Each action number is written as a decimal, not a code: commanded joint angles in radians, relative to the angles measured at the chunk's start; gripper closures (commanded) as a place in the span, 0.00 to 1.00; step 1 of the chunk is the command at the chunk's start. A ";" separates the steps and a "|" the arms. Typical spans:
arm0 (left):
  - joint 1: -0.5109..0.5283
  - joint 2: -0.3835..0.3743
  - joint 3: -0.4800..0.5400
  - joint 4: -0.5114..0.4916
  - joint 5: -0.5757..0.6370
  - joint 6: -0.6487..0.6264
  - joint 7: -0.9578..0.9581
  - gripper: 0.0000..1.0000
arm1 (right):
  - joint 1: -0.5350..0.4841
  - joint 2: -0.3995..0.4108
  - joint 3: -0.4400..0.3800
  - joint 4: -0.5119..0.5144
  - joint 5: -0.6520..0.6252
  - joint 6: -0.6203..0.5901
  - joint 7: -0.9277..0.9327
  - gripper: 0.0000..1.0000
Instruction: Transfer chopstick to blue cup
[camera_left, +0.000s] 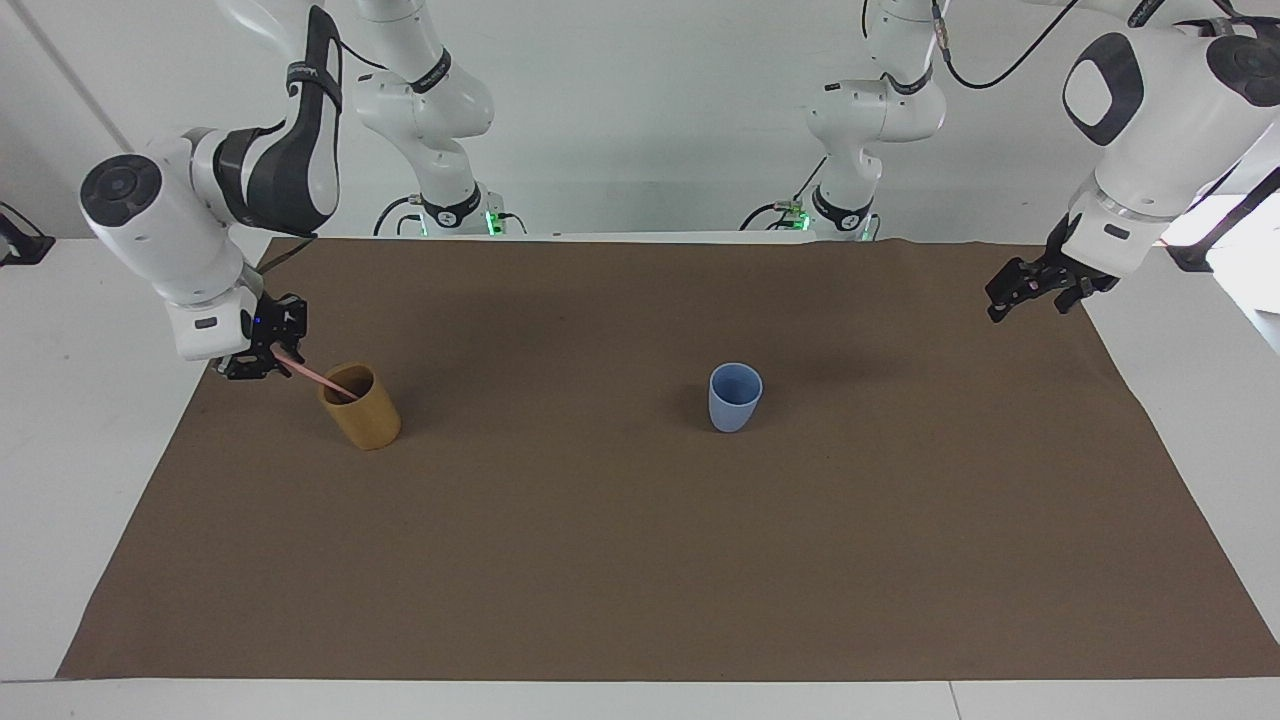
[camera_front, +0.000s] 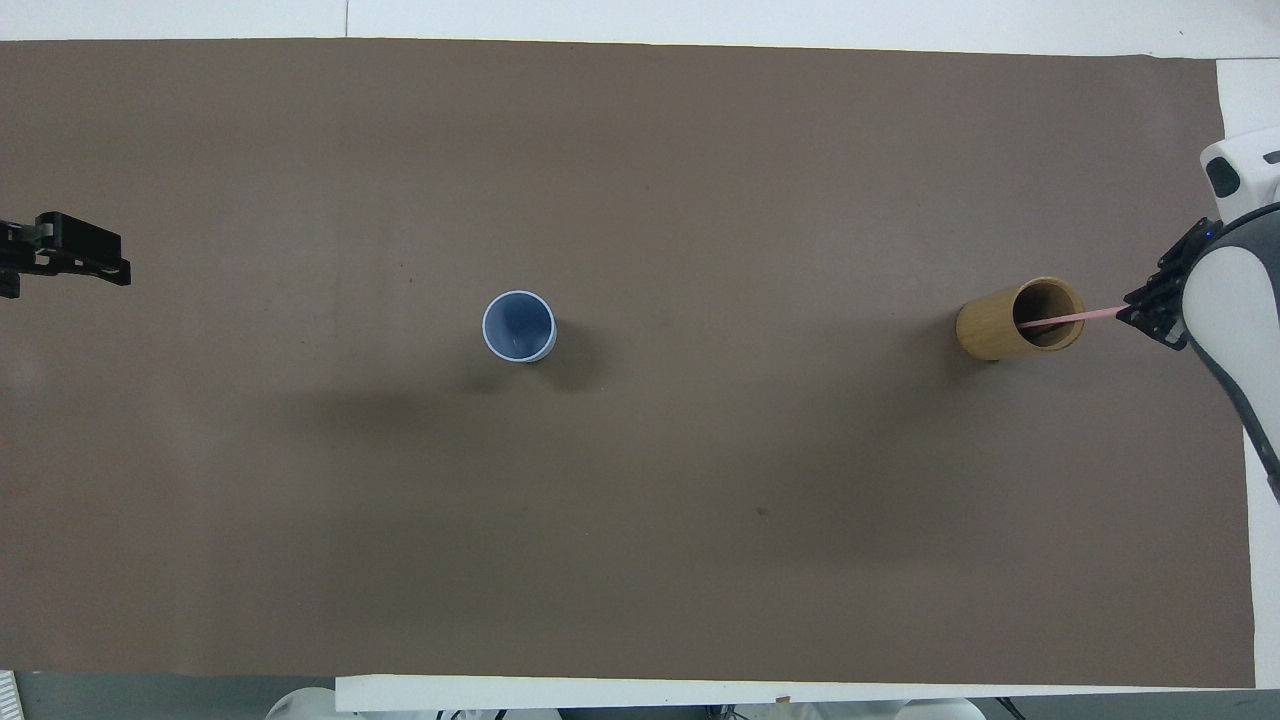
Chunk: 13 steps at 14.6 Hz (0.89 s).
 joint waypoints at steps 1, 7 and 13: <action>0.000 -0.013 -0.004 -0.009 0.016 -0.025 0.011 0.01 | -0.001 -0.008 0.004 -0.001 0.001 -0.011 0.002 0.93; 0.000 -0.016 -0.004 -0.009 0.016 -0.011 0.007 0.01 | -0.001 -0.011 0.006 0.194 0.000 -0.262 0.004 1.00; 0.001 -0.016 -0.002 -0.007 0.016 -0.011 0.004 0.01 | 0.109 -0.003 0.010 0.621 -0.001 -0.698 0.173 1.00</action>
